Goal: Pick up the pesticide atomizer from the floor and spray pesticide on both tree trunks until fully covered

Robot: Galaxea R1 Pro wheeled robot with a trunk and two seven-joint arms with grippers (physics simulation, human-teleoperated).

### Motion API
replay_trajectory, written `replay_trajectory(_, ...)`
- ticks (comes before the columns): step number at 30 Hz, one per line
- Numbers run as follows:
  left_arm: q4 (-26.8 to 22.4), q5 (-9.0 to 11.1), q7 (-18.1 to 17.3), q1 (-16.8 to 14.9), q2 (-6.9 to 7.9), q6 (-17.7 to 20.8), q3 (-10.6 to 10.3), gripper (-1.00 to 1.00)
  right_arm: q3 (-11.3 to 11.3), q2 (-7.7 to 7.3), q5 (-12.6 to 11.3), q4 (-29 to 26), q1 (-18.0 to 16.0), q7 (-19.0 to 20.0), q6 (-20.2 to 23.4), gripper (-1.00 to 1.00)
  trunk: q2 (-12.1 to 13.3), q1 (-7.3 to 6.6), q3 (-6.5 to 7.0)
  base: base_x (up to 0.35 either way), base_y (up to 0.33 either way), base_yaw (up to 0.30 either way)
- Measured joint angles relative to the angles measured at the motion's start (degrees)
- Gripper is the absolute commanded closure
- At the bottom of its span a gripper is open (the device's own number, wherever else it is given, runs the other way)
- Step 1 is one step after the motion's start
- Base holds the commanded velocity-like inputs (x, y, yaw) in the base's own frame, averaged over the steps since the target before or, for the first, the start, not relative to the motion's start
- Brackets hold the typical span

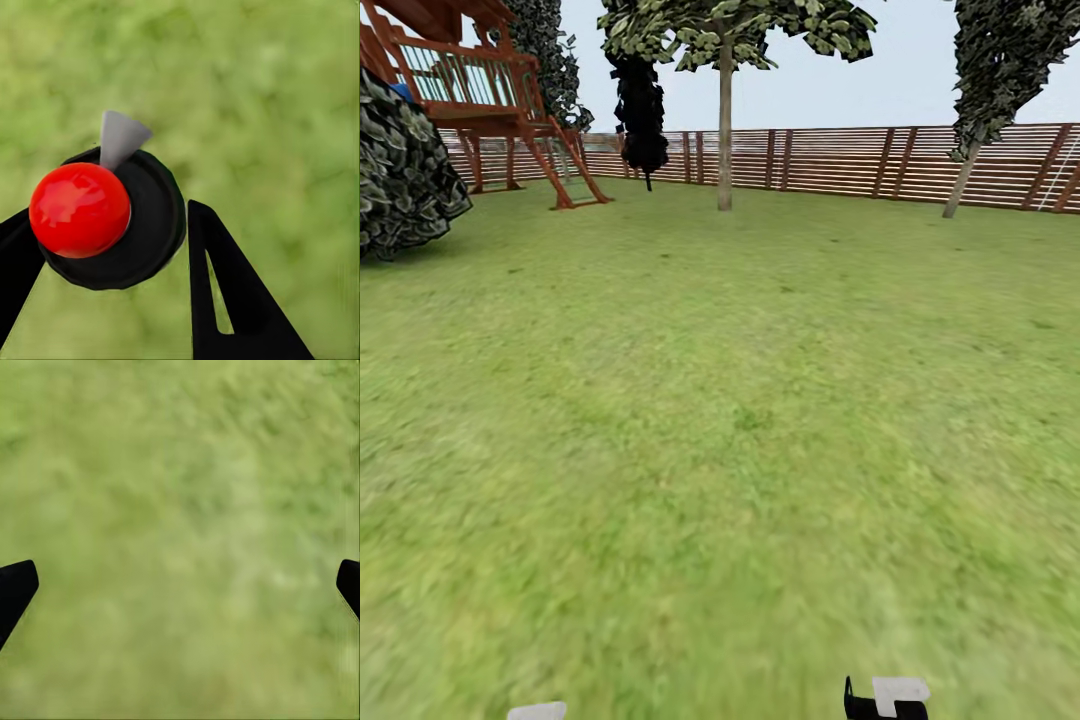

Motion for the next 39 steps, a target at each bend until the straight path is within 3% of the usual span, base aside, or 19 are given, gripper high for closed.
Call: replay_trajectory(39, 0.0, 0.0, 0.0, 0.0, 0.00, 0.0, 0.0, 1.00, 0.0, 0.00, 0.0, 0.0, 0.0, -0.1, 0.0, -1.00, 0.0, 0.00, 0.00, 0.338, 0.000, 0.000)
